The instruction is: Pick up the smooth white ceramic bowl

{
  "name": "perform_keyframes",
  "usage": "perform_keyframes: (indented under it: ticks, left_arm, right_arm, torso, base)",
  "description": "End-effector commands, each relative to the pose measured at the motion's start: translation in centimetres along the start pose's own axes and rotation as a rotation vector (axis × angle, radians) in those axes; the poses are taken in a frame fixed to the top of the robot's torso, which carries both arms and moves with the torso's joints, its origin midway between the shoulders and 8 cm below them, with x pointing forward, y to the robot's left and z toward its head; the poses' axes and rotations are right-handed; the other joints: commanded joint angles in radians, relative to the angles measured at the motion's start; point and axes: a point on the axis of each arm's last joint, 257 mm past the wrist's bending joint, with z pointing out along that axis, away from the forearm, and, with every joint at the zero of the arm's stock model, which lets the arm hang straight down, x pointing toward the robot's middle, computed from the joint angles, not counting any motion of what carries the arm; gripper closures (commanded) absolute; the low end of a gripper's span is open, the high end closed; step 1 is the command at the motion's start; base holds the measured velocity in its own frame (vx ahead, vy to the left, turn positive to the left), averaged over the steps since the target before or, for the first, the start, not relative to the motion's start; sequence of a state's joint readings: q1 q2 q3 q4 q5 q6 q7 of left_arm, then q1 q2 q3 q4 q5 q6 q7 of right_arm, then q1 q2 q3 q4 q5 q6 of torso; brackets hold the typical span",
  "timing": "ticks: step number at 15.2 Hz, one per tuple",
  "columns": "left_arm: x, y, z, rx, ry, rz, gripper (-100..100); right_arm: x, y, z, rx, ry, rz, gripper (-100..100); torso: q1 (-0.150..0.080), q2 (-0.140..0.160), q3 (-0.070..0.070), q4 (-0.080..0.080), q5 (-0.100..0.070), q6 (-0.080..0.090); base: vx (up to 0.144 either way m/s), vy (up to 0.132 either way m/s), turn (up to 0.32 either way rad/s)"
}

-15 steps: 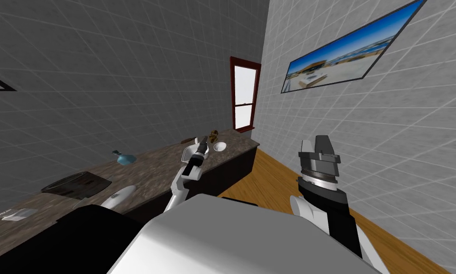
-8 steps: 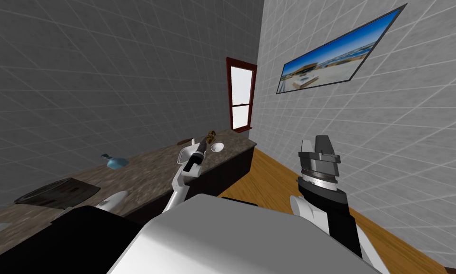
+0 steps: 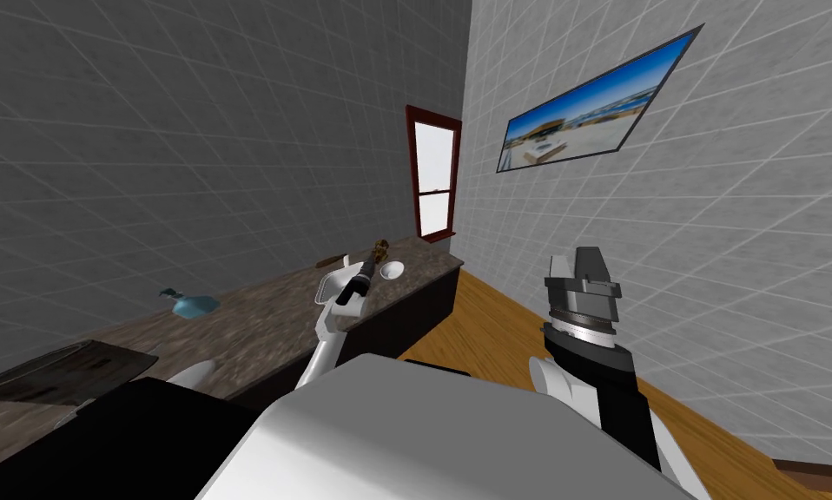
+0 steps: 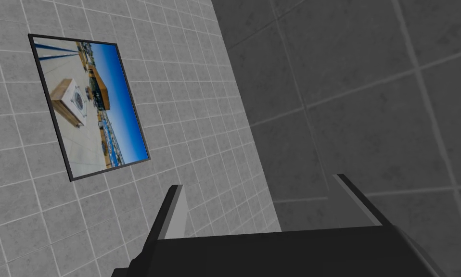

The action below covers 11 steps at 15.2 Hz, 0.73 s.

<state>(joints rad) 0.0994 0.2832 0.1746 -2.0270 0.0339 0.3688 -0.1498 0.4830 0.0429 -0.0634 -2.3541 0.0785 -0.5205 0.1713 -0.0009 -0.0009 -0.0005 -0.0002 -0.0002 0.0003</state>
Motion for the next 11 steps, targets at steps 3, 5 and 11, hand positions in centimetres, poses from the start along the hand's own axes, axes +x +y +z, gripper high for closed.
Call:
perform_keyframes:
  ticks: [3,5,11]
  left_arm:
    - [-0.8,2.4,0.6,-0.091,-0.007,0.005,-100]
    - [-1.4,3.3,1.1,-0.128,-0.017,0.005,-100]
    - [-2.3,6.4,1.6,-0.252,-0.024,-0.002,-100]
  right_arm:
    - [0.0,0.0,0.0,0.000,0.000,0.000,0]
    - [0.0,0.0,0.0,0.000,0.000,0.000,0]
    - [0.0,0.0,0.0,0.000,0.000,0.000,0]
  torso:
    - [0.000,0.000,0.000,0.000,0.000,0.000]
    - [0.000,0.000,0.000,0.000,0.000,0.000]
    - [0.000,0.000,0.000,0.000,0.000,0.000]
  base:
    - [0.014,-0.013,-0.062]
    - [0.015,-0.013,-0.064]
    - [0.014,-0.009,-0.069]
